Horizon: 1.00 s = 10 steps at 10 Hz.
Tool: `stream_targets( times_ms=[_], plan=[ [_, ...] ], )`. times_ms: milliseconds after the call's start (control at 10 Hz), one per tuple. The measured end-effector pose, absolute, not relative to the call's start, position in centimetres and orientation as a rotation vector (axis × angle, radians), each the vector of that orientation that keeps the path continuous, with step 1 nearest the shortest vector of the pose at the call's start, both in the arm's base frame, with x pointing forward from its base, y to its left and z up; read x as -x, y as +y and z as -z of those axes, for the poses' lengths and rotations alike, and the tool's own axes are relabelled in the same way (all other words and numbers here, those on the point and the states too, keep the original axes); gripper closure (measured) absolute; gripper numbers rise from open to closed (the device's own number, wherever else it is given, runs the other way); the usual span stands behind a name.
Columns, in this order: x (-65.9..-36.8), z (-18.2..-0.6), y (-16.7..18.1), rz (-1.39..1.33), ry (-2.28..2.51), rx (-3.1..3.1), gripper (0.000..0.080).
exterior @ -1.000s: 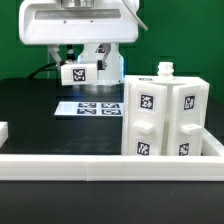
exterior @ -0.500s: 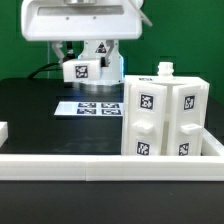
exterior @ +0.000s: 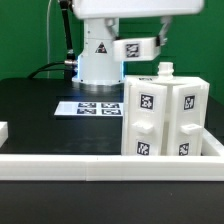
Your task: Assemble cabinet
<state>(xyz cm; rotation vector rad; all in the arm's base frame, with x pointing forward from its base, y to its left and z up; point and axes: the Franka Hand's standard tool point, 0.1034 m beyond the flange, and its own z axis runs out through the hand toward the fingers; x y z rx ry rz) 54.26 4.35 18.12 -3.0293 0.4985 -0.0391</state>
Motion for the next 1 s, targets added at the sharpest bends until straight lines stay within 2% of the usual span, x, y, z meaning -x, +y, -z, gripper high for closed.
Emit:
stream_targets(
  times_ms=[100, 200, 700, 1000],
  plan=[
    [-55.1, -18.8, 6.2, 0.027, 0.536, 3.028, 0.0239],
    [-55.4, -18.8, 6.8, 0.030, 0.527, 3.028, 0.0239],
    [-55.4, -18.6, 5.9, 0.020, 0.463, 3.042, 0.0239],
    [-57.5, -18.2, 5.9, 0.027, 0.404, 3.055, 0.0239]
  ],
)
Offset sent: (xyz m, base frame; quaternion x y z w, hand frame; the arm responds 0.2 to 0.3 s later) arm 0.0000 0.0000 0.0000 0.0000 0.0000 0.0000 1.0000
